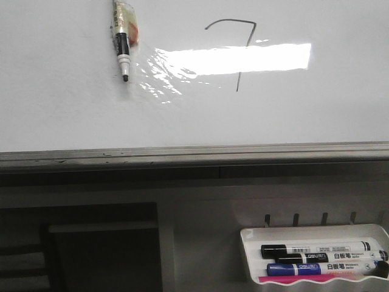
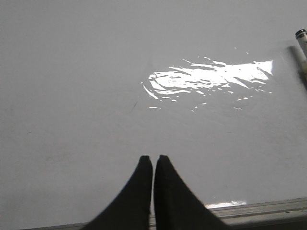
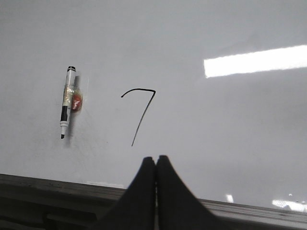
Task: Write number 7 on whiteboard
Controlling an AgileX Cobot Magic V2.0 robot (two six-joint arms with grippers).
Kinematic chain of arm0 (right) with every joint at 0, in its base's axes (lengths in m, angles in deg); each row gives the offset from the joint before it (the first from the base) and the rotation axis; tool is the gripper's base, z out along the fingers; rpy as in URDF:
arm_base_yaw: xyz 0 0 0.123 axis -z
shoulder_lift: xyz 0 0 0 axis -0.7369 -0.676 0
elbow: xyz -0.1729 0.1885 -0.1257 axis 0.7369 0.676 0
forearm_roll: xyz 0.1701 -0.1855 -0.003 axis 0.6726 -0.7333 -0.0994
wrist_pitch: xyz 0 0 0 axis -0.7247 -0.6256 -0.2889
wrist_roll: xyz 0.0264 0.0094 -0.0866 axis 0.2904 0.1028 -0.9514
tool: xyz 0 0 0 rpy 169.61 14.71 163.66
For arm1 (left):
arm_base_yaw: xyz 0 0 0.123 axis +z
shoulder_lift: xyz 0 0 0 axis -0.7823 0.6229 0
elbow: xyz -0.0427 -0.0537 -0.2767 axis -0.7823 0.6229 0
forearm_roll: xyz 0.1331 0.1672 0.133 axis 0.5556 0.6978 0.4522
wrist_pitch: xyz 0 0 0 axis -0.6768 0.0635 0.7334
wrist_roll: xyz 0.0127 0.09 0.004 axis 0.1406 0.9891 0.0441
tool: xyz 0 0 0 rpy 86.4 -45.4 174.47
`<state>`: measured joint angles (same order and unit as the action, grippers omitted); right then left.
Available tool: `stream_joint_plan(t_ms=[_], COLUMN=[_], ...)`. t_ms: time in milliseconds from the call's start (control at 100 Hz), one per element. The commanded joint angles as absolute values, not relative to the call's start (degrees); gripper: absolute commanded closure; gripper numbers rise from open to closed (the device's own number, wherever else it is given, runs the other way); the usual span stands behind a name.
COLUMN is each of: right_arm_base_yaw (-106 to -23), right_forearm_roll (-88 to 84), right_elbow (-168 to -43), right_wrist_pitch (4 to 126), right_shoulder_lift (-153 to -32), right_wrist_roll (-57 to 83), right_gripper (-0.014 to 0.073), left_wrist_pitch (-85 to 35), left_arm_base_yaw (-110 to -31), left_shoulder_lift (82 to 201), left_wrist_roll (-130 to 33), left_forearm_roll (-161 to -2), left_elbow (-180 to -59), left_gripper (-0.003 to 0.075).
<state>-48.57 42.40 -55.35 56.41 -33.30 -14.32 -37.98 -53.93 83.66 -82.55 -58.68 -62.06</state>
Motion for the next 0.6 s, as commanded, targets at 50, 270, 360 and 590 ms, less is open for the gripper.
stream_joint_plan(t_ms=[50,270,360,590], right_arm_base_yaw=[-48.1,-48.1,-48.1,-48.1], right_forearm_roll=[43.9,43.9,43.9,43.9], right_elbow=[-56.7,-56.7,-56.7,-56.7], right_wrist_pitch=[59.1,59.1,59.1,59.1], right_shoulder_lift=[-33.0,-33.0,-33.0,-33.0], right_wrist_roll=[-14.9,-14.9,-14.9,-14.9], right_gripper=[0.0659,0.0659,0.0659,0.0659], left_wrist_pitch=[-41.8,-39.9,-37.6,-35.6], left_arm_base_yaw=[-55.3,-55.3,-55.3,-55.3], left_shoulder_lift=[81.8,81.8,81.8,81.8], left_wrist_roll=[-83.1,-83.1,-83.1,-83.1], left_forearm_roll=[-58.5,-58.8,-60.2,-60.8], left_elbow=[-59.9,-59.9,-59.9,-59.9], left_gripper=[0.0741,0.0741,0.0741,0.0741])
